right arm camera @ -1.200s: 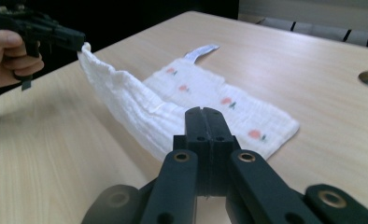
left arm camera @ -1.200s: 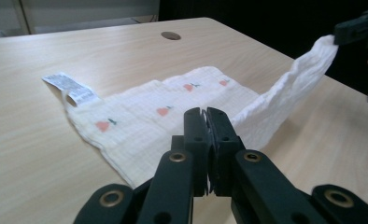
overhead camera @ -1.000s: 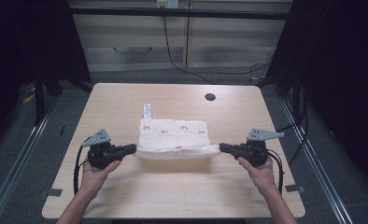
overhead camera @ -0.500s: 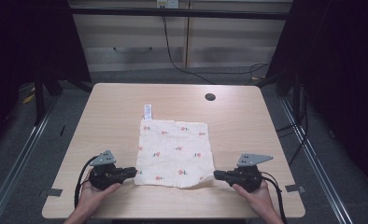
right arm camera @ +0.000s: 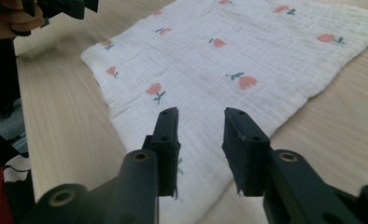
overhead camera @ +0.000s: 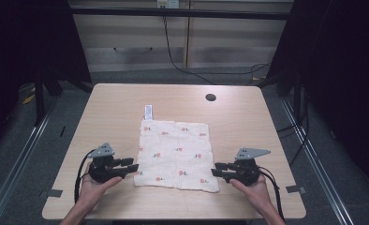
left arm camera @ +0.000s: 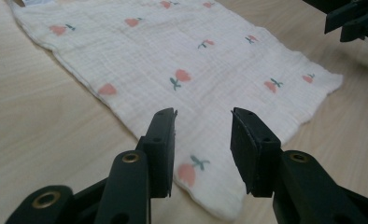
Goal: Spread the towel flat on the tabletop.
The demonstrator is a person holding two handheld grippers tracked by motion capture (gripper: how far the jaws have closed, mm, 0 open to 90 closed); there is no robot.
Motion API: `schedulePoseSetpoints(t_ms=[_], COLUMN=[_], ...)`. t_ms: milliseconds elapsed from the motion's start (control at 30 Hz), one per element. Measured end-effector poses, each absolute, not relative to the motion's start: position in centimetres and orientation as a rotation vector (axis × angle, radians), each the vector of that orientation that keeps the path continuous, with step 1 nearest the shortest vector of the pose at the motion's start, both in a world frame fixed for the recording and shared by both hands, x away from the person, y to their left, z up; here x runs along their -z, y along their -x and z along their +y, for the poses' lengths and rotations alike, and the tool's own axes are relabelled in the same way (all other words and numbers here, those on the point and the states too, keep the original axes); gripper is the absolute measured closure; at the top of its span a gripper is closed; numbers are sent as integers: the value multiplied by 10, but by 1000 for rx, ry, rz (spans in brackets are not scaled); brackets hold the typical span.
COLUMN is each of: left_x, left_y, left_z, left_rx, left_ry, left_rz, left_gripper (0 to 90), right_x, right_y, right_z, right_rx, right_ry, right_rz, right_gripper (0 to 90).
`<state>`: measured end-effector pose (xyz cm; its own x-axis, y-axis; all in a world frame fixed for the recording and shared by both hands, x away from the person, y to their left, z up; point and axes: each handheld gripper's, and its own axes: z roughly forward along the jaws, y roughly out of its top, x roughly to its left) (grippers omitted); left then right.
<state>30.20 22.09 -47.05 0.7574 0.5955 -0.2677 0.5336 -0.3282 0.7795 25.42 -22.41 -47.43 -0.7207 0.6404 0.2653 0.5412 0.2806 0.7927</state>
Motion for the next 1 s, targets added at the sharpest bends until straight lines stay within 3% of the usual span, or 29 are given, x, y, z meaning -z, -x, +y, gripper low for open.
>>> schedulePoseSetpoints(t_ms=[167,333,800,1000], left_x=[477,484,496,502], left_y=[-327,-342,-362,-363], left_z=[203,193,184,183], left_rx=[-89,-63,-111,-131], left_ry=[-2052,-2088,-2110,-2144], left_rz=[849,830,844,856], left_gripper=[546,511,640,646], right_x=[469,468,492,501], right_y=[-278,-295,-334,-336], right_z=[-208,-204,-193,-185], right_rx=[-1368,-1324,-1268,-1228], right_ry=[-1058,-1067,-1156,-1153], right_rz=[2490,2479,2484,2514], right_gripper=[556,564,663,667])
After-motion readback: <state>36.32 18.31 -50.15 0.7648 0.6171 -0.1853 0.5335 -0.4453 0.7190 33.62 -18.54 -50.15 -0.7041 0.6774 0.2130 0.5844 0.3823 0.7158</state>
